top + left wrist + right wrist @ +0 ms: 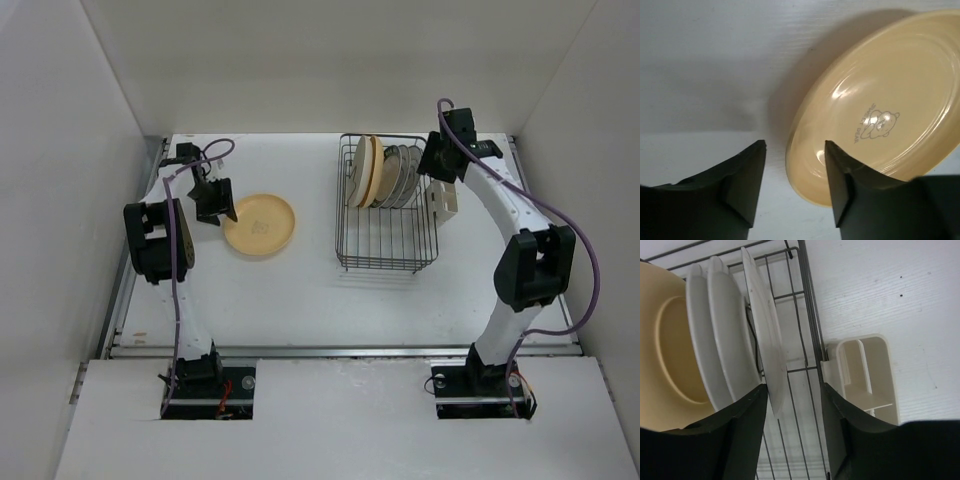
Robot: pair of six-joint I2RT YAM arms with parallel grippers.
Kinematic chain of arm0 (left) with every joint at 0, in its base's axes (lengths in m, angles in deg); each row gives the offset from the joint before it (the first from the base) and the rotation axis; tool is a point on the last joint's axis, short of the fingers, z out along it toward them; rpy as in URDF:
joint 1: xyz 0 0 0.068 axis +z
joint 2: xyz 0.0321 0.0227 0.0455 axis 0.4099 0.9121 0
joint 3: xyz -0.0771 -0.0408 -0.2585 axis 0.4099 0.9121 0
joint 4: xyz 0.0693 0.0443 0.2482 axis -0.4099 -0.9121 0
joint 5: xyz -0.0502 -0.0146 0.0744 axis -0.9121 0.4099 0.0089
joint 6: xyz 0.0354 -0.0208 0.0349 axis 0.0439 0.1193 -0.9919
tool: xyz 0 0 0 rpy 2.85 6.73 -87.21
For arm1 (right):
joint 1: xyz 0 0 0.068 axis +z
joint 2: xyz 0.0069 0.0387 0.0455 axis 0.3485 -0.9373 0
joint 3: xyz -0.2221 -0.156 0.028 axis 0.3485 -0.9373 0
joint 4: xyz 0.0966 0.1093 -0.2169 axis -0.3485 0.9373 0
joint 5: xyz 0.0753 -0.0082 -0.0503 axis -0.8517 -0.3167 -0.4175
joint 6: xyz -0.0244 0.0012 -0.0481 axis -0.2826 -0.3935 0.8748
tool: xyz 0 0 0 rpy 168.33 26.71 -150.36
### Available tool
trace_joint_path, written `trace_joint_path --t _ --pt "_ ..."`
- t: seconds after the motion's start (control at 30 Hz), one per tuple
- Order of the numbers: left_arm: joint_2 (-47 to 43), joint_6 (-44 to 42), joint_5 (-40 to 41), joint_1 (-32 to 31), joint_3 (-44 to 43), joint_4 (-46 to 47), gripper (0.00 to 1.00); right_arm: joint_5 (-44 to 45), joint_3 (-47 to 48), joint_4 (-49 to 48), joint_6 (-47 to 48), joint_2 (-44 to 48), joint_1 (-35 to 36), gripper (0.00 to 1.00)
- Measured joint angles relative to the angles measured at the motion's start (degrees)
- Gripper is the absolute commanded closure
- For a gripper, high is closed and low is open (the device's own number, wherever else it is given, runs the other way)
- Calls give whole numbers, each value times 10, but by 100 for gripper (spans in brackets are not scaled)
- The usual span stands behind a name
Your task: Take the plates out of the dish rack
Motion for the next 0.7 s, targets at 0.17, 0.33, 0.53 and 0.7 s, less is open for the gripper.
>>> trace_joint_path --t 0.17,0.33,0.53,0.7 --pt "-7 -5 13 0 4 -7 41 -31 -10 -14 -1 -10 -14 56" --pt "-47 -16 24 0 8 -41 40 -58 -4 -36 2 -48 -17 60" --pt "-142 -30 101 1 7 -95 34 -55 39 -24 26 -110 -15 100" --pt "-230 -53 152 5 14 -135 30 -13 84 5 30 -111 -13 100"
